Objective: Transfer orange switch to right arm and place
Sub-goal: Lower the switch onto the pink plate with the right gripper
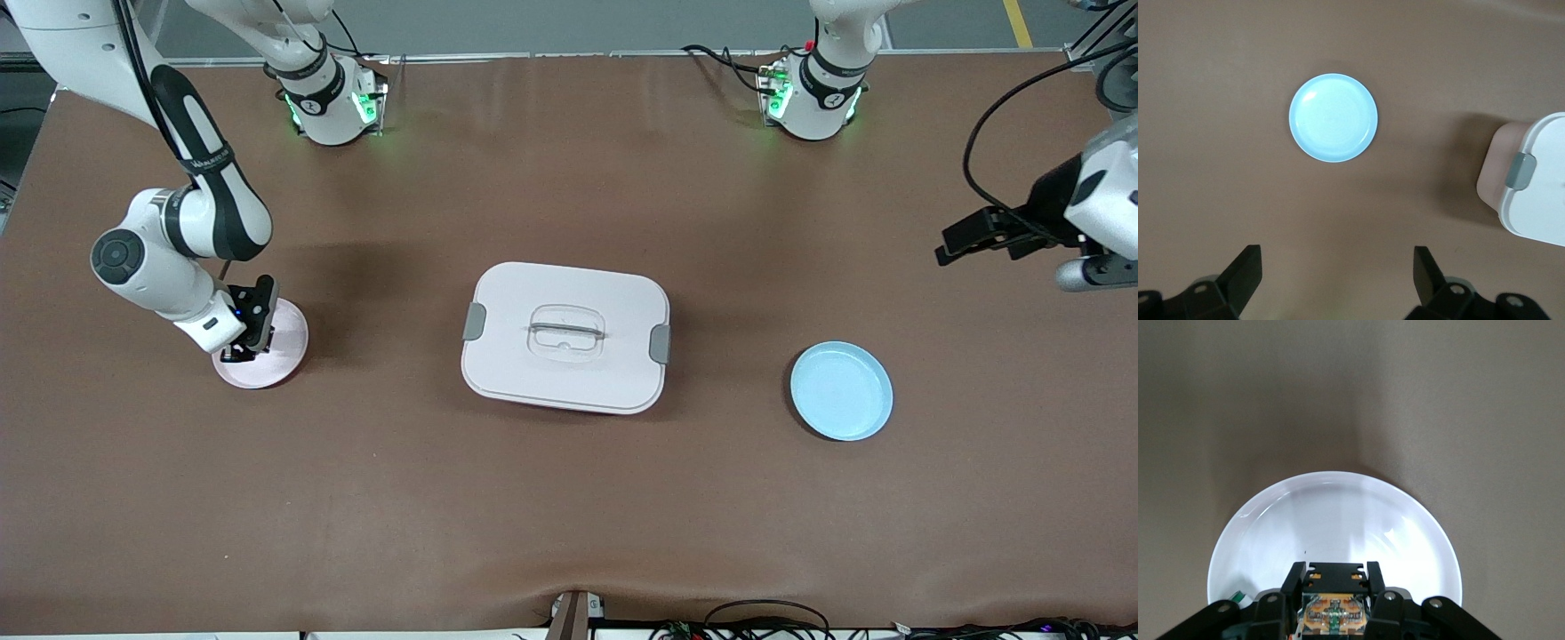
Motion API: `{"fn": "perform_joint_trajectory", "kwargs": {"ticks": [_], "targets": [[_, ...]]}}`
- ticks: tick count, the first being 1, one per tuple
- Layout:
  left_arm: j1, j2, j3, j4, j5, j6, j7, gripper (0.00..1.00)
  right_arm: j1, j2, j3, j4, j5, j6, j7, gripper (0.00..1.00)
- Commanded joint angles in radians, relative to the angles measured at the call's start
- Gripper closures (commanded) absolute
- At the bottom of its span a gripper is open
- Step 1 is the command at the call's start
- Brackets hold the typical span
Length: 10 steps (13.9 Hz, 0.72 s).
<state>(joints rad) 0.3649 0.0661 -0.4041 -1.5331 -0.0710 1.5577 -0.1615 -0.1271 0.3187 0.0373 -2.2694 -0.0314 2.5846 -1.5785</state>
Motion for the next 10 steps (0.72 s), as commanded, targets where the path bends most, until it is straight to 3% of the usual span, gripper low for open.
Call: {"fn": "perform_joint_trajectory", "kwargs": {"ticks": [1,10], "targets": [[0.035,-0.015,-0.009,0.004,0.013,-0.053,0.031,0.00,-0.031,0.022,0.015,-0.005,-0.021,0.028,-0.024,1.00],[0.031,-0.019,-0.019,-0.002,0.016,-0.057,0.020,0.00,-0.029,0.065,0.015,-0.004,-0.021,0.061,-0.031,1.00]]}}
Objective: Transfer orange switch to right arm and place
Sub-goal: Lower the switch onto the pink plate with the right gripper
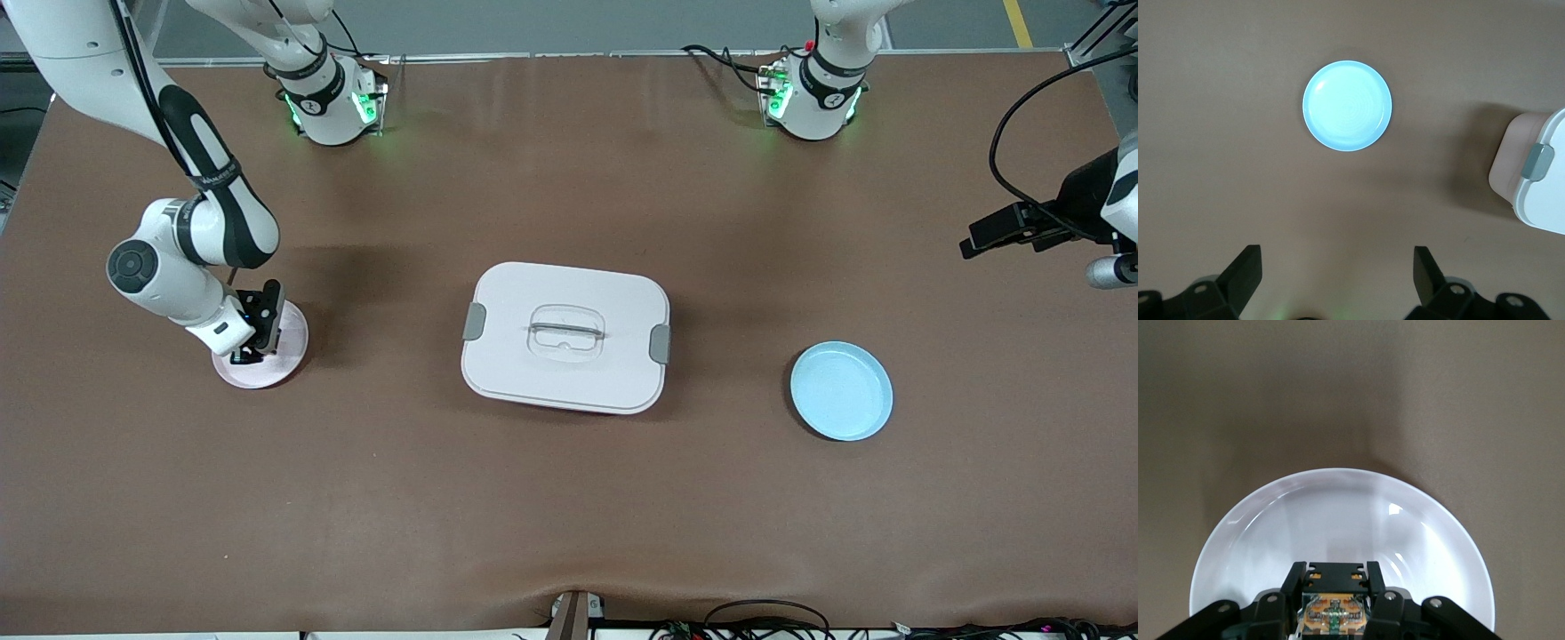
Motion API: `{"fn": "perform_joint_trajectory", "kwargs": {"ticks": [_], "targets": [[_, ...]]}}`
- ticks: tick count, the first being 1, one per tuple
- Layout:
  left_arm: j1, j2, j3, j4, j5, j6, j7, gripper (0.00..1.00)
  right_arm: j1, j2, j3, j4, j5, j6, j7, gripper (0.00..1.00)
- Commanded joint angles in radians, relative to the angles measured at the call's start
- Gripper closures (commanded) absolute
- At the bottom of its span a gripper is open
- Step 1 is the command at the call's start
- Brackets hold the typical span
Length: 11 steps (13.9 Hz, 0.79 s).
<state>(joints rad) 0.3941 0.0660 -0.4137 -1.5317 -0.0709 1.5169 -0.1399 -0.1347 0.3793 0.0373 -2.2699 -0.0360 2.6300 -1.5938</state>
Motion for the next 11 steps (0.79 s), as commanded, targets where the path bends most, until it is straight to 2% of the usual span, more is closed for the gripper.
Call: {"fn": "perform_joint_trajectory", "kwargs": {"ticks": [1,3,6,9,10,11], "targets": [[0.002,-0.018,-0.011,-0.005,0.017,-0.018,-0.001,0.00,-0.022,0.004,0.015,-0.003,-0.016,0.016,-0.018,1.00],[-0.017,-0.018,-0.010,-0.005,0.019,-0.021,-0.001,0.00,-0.022,0.012,0.015,-0.003,-0.016,0.028,-0.020,1.00],[-0.084,-0.017,0.031,-0.005,0.043,-0.023,-0.007,0.00,-0.023,0.027,0.015,-0.003,-0.016,0.039,-0.020,1.00],[-0.226,-0.018,0.169,-0.005,0.046,-0.032,-0.009,0.00,-0.022,0.039,0.016,-0.003,-0.016,0.042,-0.020,1.00],[-0.274,-0.020,0.220,-0.005,0.046,-0.033,-0.009,0.00,-0.023,0.041,0.016,0.000,-0.015,0.042,-0.017,0.95],[-0.308,-0.020,0.252,-0.005,0.046,-0.033,-0.009,0.00,-0.025,0.041,0.016,0.001,-0.015,0.044,-0.011,0.01]]}}
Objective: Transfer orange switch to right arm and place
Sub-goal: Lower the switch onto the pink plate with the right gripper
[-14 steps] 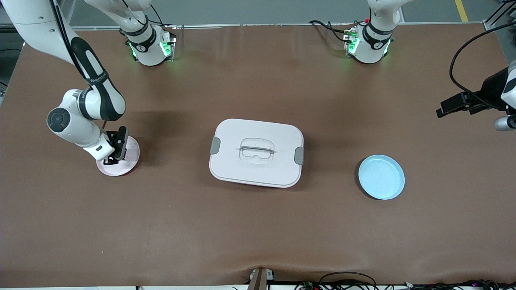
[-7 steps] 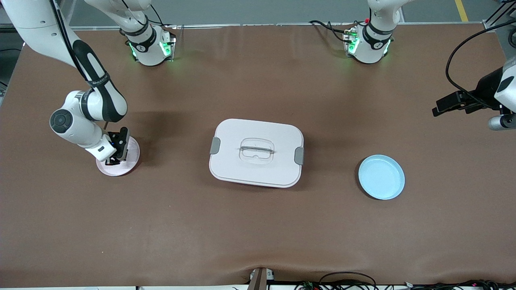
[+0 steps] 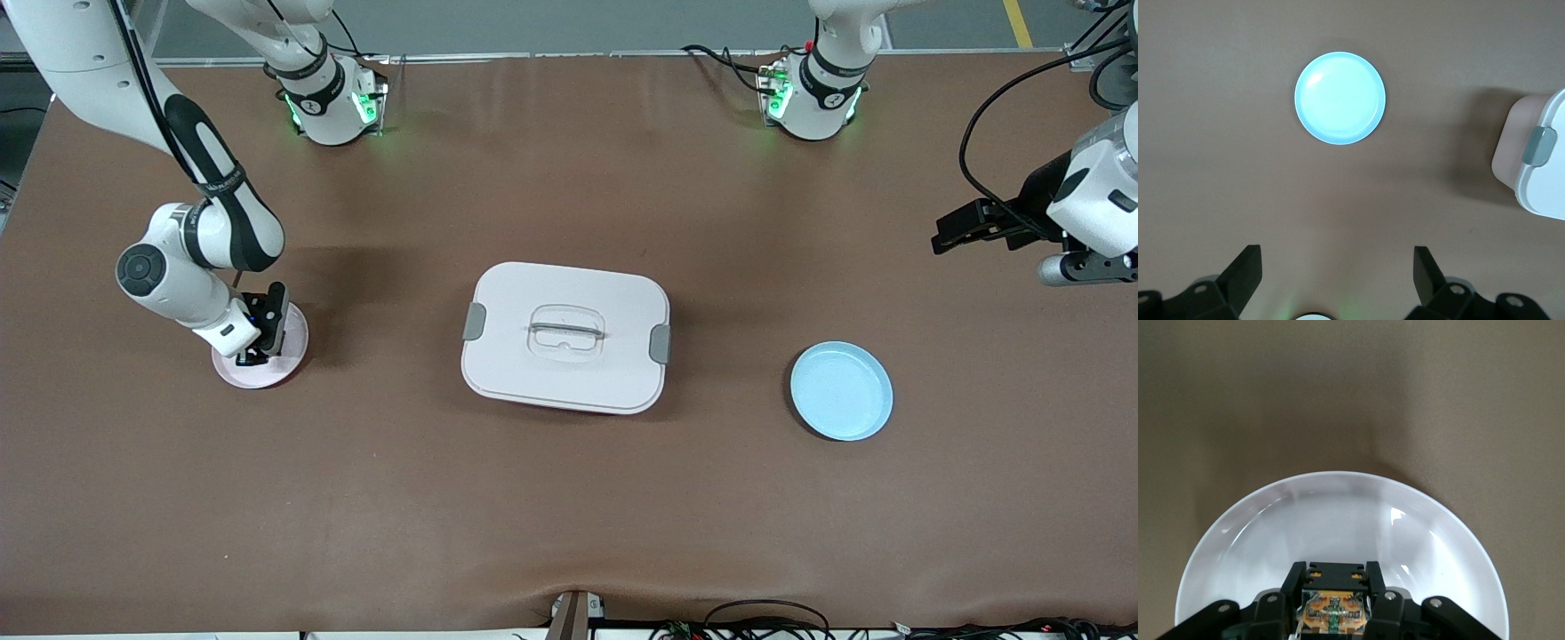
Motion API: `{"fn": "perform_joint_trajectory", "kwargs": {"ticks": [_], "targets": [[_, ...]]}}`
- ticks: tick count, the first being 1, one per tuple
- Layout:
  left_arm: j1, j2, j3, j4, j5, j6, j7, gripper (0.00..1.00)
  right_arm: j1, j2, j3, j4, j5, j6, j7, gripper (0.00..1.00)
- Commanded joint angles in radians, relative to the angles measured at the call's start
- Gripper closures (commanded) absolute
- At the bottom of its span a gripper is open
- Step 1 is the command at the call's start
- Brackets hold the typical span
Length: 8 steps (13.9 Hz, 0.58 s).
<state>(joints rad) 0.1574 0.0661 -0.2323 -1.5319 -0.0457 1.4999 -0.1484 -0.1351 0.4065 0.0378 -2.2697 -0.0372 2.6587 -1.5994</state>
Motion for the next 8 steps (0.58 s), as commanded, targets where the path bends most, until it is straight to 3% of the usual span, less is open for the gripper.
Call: {"fn": "perform_joint_trajectory", "kwargs": {"ticks": [1,4,8], "targets": [[-0.099,-0.022,0.100,-0.004,0.021,-0.017,0.001,0.00,-0.026,0.014,0.016,0.004,-0.012,0.015,-0.011,0.00],[-0.203,-0.025,0.214,-0.002,0.021,-0.029,0.001,0.00,-0.026,0.014,0.016,0.004,-0.012,0.014,-0.011,0.00],[-0.199,-0.025,0.214,-0.001,0.021,-0.027,0.003,0.00,-0.026,0.011,0.016,0.009,-0.012,0.000,-0.011,0.00]]}}
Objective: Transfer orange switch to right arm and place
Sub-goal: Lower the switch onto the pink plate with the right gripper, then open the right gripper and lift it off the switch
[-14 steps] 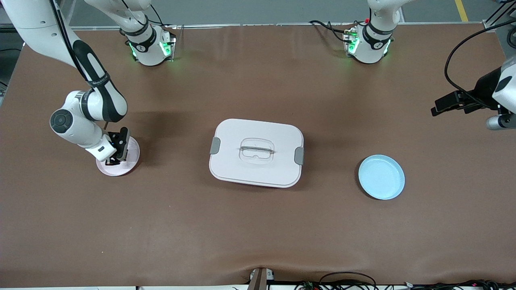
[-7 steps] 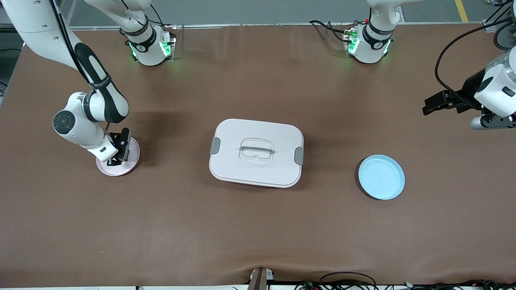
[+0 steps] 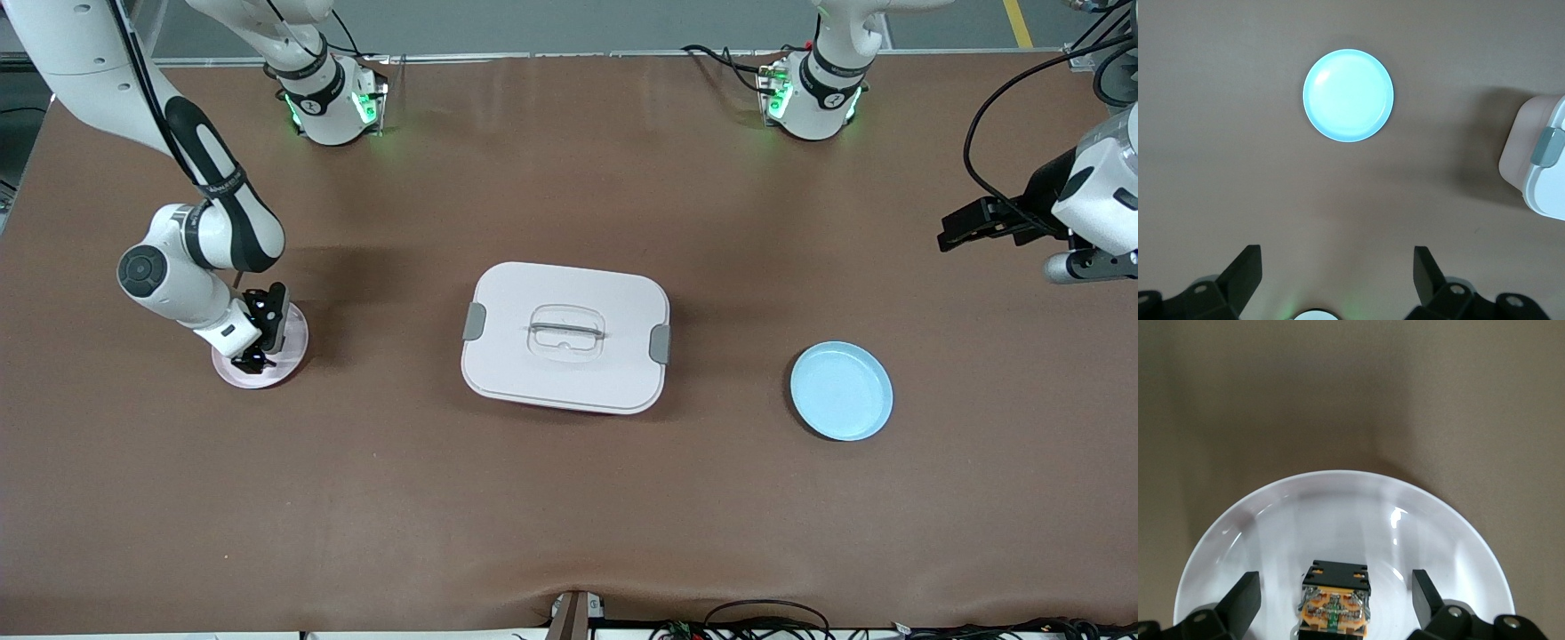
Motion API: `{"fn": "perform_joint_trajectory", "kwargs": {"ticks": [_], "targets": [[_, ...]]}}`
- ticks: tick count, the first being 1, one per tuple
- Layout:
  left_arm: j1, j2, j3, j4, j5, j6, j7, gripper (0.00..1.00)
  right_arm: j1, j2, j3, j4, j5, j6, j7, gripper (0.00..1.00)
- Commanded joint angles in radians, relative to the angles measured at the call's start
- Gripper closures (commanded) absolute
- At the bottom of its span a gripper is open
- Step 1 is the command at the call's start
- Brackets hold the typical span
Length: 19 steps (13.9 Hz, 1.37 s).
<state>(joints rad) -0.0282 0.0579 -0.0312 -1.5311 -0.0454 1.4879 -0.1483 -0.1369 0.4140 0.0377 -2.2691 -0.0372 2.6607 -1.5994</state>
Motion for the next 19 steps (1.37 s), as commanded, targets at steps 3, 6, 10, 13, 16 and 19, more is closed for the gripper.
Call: {"fn": "perform_joint_trajectory", "kwargs": {"ticks": [3,6,10,13,16,19], "targets": [[-0.013,-0.016,0.011,0.008,0.021,-0.012,0.004,0.00,-0.021,-0.010,0.017,0.028,-0.012,-0.045,0.001,0.00],[-0.013,-0.015,0.010,0.039,0.022,-0.006,0.004,0.00,-0.021,-0.014,0.017,0.121,-0.007,-0.238,0.007,0.00],[-0.003,-0.015,0.010,0.025,0.024,0.005,0.021,0.00,-0.020,-0.066,0.019,0.163,0.008,-0.375,0.108,0.00],[0.019,-0.047,0.010,-0.030,0.025,0.050,0.084,0.00,0.017,-0.136,0.027,0.166,0.008,-0.513,0.348,0.00],[0.034,-0.145,0.008,-0.151,0.024,0.119,0.099,0.00,0.068,-0.211,0.027,0.181,0.008,-0.642,0.660,0.00],[0.031,-0.214,0.005,-0.247,0.024,0.164,0.090,0.00,0.086,-0.250,0.027,0.265,0.008,-0.766,0.843,0.00]]}}
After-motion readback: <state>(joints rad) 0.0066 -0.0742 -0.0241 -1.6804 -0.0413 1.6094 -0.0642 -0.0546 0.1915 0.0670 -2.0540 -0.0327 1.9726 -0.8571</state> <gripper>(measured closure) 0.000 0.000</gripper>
